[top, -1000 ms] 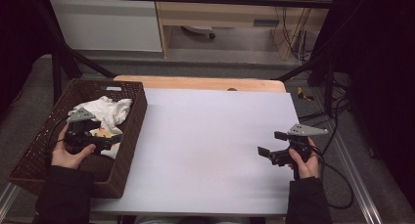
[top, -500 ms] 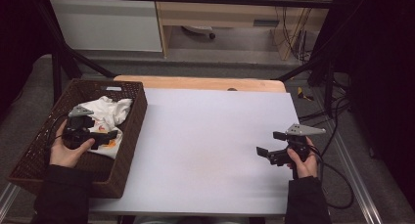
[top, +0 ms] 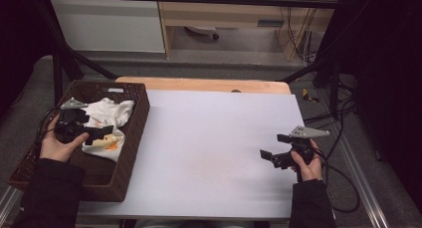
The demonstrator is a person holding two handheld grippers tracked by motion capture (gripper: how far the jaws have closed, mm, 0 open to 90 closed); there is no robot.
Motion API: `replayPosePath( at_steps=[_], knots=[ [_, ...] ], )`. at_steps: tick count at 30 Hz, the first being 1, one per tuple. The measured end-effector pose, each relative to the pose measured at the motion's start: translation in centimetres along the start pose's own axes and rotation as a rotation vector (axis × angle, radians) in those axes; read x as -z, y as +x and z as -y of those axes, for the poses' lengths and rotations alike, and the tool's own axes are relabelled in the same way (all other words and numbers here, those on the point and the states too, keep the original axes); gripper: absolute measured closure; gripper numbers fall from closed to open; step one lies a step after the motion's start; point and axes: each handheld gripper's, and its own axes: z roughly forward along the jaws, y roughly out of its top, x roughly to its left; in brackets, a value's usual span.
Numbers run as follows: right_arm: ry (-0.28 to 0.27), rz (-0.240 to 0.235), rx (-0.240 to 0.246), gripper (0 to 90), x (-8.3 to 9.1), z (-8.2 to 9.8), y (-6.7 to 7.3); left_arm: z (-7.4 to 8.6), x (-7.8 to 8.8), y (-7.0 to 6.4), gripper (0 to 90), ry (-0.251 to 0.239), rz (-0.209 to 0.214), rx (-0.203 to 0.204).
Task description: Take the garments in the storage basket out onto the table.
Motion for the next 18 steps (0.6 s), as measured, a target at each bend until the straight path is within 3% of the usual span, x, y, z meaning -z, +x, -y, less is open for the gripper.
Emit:
replayPosePath(
  at_steps=[11, 15, 18],
  knots=[
    [0.007, -0.003, 0.003, 0.6, -0.1, 0.0, 0.1, 0.5, -2.8, 2.2, 4.4, 0.101, -0.105, -0.003],
    [0.008, -0.004, 0.003, 0.6, -0.2, 0.0, 0.1, 0.7, -4.0, 2.7, 6.0, 0.118, -0.165, -0.028],
    [0.008, -0.003, 0.004, 0.6, -0.2, 0.0, 0.1, 0.9, -4.8, 3.2, 7.5, 0.117, -0.179, -0.021]
  ],
)
